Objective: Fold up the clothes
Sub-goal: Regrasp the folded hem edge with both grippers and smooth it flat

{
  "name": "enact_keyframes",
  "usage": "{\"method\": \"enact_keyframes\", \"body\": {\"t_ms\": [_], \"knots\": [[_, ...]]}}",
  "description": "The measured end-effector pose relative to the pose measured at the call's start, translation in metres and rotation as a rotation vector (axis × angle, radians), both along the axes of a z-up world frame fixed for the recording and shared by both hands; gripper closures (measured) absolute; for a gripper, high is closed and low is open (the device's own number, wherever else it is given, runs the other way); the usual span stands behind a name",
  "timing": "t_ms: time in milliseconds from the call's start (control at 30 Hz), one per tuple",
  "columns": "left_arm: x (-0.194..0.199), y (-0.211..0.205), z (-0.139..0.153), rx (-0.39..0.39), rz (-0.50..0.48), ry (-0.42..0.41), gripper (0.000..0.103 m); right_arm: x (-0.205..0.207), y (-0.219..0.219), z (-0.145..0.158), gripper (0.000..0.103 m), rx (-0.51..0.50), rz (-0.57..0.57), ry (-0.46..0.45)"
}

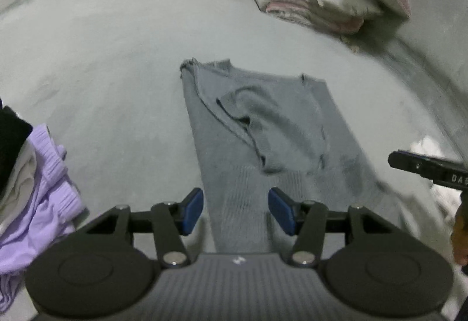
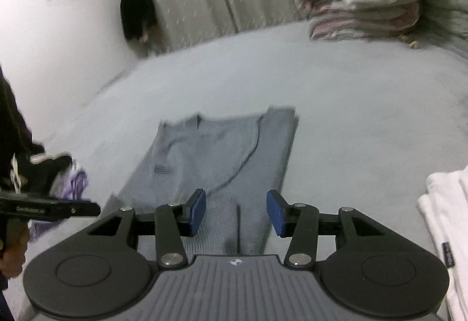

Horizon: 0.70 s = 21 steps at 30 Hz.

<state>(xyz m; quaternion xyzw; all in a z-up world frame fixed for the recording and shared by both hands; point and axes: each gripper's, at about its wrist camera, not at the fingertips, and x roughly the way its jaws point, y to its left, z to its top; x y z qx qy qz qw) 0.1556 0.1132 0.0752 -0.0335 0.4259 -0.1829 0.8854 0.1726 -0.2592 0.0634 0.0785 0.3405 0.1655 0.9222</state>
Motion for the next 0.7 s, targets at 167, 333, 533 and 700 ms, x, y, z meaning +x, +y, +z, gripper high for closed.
{"method": "enact_keyframes", "body": {"t_ms": [167, 333, 533, 700], "knots": [[-0.001, -0.011, -0.007, 0.028, -0.018, -0.013, 0.052, 0.002, 0.028, -0.010, 0.056, -0.097, 0.081, 0.001], [0.000, -0.017, -0.015, 0.068, -0.009, -0.017, 0.073, -0.001, 0.042, -0.019, 0.060, -0.177, 0.105, -0.016], [-0.002, -0.001, -0.006, -0.070, -0.009, 0.027, 0.092, -0.008, 0.053, -0.020, 0.091, -0.230, 0.105, -0.059], [-0.006, 0.010, 0.003, -0.167, -0.007, 0.039, 0.092, -0.017, 0.057, -0.006, 0.091, -0.251, 0.085, -0.124]]}}
